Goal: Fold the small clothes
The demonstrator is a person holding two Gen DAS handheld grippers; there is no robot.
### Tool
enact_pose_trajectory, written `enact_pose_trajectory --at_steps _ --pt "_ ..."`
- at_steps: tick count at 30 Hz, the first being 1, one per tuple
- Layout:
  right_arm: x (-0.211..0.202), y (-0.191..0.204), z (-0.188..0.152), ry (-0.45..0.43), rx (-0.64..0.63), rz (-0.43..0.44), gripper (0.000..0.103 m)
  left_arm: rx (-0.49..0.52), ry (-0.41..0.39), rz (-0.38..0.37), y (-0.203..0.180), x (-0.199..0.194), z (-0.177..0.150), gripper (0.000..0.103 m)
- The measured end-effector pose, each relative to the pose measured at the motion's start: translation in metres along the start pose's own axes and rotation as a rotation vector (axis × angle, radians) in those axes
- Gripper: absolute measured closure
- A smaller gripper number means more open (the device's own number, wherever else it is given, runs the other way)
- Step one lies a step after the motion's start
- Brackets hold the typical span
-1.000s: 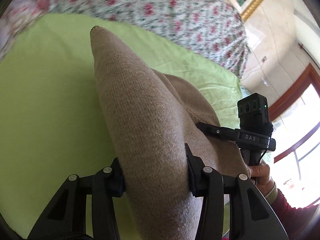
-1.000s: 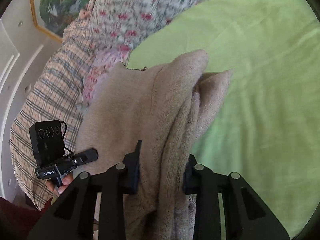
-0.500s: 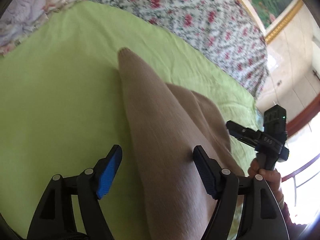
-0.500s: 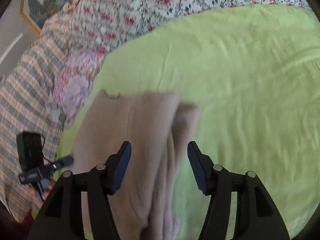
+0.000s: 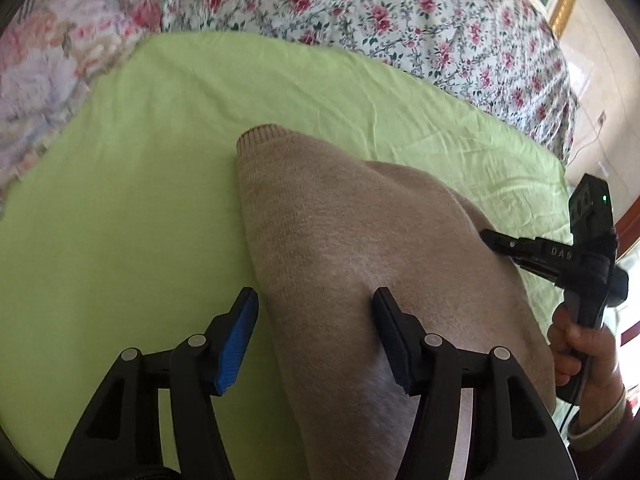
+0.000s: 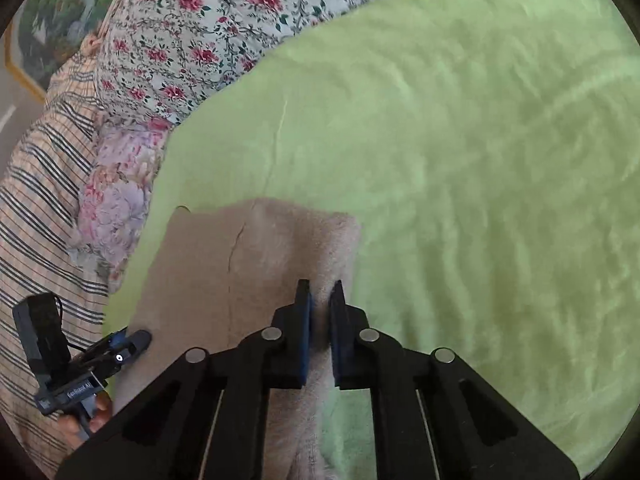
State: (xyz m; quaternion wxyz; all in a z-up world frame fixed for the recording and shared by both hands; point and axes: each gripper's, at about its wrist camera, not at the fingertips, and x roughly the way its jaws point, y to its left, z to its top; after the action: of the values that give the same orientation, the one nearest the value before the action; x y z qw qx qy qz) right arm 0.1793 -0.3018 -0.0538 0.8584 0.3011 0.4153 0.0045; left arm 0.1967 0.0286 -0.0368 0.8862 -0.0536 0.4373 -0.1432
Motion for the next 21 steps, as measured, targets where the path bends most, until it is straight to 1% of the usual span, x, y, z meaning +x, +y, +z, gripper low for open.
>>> enact_pose_trajectory --at_steps 2,3,5,7,9,13,16,18,21 --pt "-0.013 0.006 -0.005 -0.017 -0.015 0.007 0.088 0.023 -0.015 -0.001 -0.004 -0.017 -0.01 0.043" --pt "-0.023 0.01 -0.009 -0.024 -0.026 0.007 0.085 0.032 -0.021 0.003 -0.006 -0.024 -0.015 0.042" --pt "-0.041 0.014 -0.022 -0.034 -0.045 0.018 0.076 0.052 -0.041 -0.002 -0.011 -0.045 -0.033 0.04" --pt "-0.059 0.018 -0.043 -0.041 -0.067 0.039 0.062 0.067 -0.056 -0.012 -0.014 -0.066 -0.059 0.038" --pt "-0.077 0.019 -0.069 -0.04 -0.09 0.042 0.056 0.074 -0.058 -0.033 -0.017 -0.085 -0.089 0.038" --pt "-0.095 0.018 -0.111 -0.02 -0.088 0.075 0.055 0.087 -0.04 -0.043 -0.027 -0.101 -0.136 0.038" --pt "-0.099 0.018 -0.132 -0.004 -0.092 0.097 0.055 0.123 -0.032 -0.033 -0.04 -0.101 -0.161 0.038" --pt "-0.098 0.019 -0.141 0.007 -0.097 0.105 0.055 0.136 -0.022 0.012 -0.047 -0.091 -0.165 0.038" --pt "-0.092 0.017 -0.148 0.019 -0.091 0.098 0.055 0.107 -0.042 0.027 -0.046 -0.082 -0.16 0.038"
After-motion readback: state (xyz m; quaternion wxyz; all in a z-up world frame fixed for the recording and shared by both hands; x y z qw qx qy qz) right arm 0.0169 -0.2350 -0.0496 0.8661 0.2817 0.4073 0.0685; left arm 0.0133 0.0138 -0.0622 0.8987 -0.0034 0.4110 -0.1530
